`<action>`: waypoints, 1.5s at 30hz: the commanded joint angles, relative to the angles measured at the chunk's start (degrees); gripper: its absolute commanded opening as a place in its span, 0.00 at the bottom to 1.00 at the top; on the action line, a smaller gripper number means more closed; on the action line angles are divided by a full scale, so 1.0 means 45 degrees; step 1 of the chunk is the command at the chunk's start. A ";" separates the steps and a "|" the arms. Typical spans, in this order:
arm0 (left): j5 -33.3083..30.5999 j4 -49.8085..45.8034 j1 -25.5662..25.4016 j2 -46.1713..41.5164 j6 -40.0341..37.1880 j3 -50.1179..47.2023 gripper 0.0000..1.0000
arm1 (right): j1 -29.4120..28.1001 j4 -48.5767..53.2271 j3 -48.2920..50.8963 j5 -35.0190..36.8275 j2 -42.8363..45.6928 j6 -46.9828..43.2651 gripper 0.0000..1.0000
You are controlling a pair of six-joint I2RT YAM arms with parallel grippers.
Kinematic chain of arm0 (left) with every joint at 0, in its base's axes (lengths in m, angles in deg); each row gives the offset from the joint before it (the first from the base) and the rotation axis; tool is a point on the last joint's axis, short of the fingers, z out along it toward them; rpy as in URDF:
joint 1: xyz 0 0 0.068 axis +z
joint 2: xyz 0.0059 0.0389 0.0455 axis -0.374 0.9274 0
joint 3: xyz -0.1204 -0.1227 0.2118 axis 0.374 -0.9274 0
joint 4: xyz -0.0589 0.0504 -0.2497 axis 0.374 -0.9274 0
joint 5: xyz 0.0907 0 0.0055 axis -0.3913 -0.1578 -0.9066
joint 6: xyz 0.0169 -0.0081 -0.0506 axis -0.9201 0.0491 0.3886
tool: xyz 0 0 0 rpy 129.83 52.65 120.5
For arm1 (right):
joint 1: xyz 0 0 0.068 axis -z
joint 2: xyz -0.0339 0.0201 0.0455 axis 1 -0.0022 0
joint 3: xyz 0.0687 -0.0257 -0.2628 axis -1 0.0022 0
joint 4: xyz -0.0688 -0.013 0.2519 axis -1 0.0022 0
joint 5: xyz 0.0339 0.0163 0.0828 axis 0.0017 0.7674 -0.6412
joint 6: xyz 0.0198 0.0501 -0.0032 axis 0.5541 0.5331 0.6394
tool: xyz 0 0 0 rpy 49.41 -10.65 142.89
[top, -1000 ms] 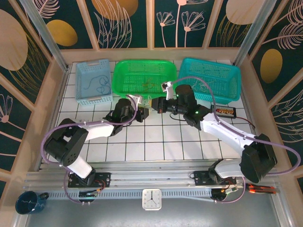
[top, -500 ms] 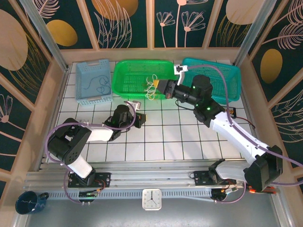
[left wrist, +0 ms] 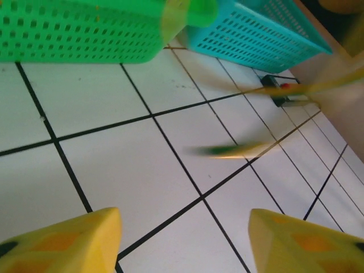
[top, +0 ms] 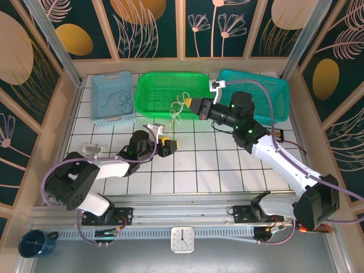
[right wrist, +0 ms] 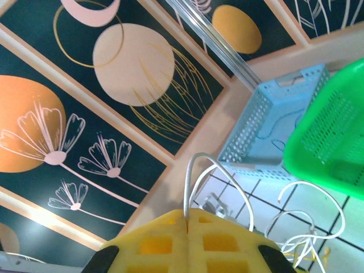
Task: Untangle the cables
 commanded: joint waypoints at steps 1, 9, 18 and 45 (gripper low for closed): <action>0.0611 0.0763 0.0072 -0.0627 -0.0061 -0.0172 0.67 | 0.0041 -0.0118 0.0392 -0.0252 0.0152 0.0032 0.00; 0.0306 0.0185 0.0074 -0.1364 -0.0214 0.0419 0.76 | -0.0056 0.0061 0.0982 -0.0313 -0.0298 -0.0209 0.00; -0.0453 -0.0396 0.0070 -0.1165 -0.1050 0.1585 0.78 | -0.0523 0.0280 0.1490 -0.0101 -0.0464 -0.0300 0.00; 0.0481 0.1121 0.0078 0.1605 -0.0780 0.1800 0.15 | -0.1373 -0.2282 0.0088 -0.0838 0.0182 0.1469 0.00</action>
